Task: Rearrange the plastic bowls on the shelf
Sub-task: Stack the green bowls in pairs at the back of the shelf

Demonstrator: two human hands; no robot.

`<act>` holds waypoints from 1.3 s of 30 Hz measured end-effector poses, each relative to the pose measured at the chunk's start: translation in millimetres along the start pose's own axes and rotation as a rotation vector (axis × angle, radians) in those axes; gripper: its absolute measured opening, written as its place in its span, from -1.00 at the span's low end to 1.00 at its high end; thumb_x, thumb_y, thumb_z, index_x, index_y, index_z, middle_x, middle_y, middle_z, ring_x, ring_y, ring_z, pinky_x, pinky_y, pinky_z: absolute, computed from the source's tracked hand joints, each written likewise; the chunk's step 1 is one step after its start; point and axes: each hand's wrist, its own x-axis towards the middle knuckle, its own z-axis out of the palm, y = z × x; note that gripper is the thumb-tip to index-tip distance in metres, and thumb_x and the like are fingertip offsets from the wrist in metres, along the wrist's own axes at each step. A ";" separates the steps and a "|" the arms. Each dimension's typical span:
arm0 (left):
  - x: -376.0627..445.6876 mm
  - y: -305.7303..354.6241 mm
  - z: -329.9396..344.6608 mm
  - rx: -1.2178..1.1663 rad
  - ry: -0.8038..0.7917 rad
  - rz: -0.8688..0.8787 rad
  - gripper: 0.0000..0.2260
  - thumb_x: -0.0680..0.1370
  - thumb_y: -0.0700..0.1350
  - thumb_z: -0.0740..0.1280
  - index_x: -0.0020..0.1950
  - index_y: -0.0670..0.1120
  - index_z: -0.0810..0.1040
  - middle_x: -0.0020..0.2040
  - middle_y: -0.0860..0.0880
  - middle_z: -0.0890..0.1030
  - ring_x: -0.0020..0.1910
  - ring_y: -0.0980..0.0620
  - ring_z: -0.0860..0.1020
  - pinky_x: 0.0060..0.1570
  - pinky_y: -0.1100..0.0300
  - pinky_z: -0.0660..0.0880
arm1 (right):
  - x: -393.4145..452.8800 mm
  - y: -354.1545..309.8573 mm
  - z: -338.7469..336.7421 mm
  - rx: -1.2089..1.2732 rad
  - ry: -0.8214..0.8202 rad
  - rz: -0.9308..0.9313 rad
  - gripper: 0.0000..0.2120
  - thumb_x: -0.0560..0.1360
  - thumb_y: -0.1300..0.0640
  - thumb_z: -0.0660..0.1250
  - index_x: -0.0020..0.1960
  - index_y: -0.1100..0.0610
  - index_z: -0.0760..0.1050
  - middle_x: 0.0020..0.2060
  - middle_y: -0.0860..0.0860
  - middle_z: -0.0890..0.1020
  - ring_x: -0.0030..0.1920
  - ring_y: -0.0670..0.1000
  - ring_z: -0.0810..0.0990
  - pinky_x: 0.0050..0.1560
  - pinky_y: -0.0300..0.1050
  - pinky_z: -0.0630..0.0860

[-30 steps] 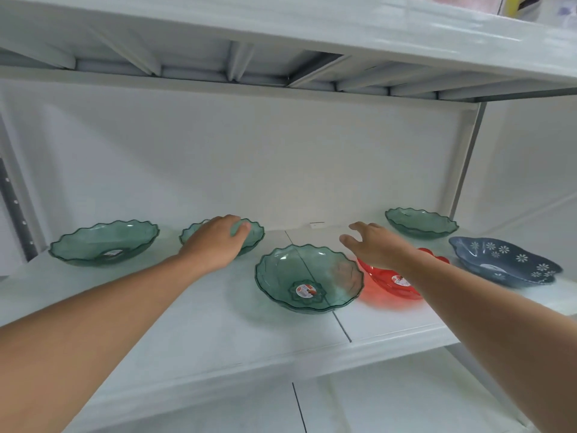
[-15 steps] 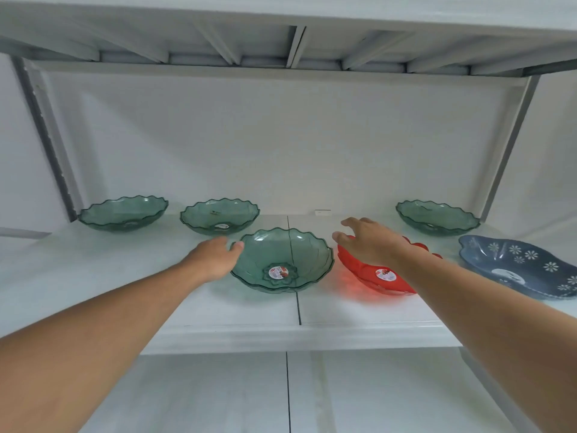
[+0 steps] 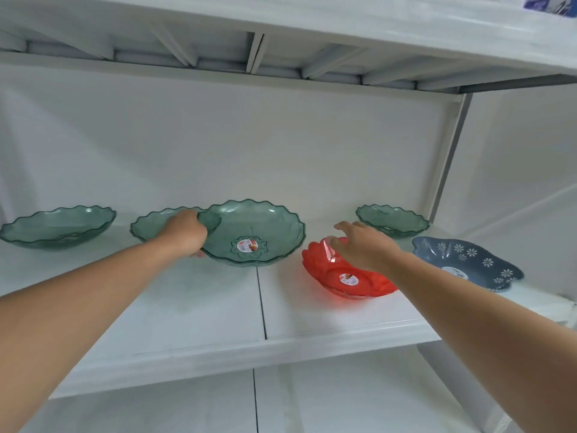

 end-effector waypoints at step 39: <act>95.8 205.5 187.1 -0.227 -0.010 -0.130 -0.80 0.59 -0.35 0.16 -0.09 -0.29 0.57 -0.34 -0.27 0.65 -0.46 -0.11 0.61 -0.57 0.27 0.46 | 139.8 320.3 -35.1 -0.025 -0.081 0.252 -0.32 0.58 -0.33 0.01 0.57 0.02 0.28 0.49 0.08 0.46 0.40 0.20 0.48 0.22 0.15 0.45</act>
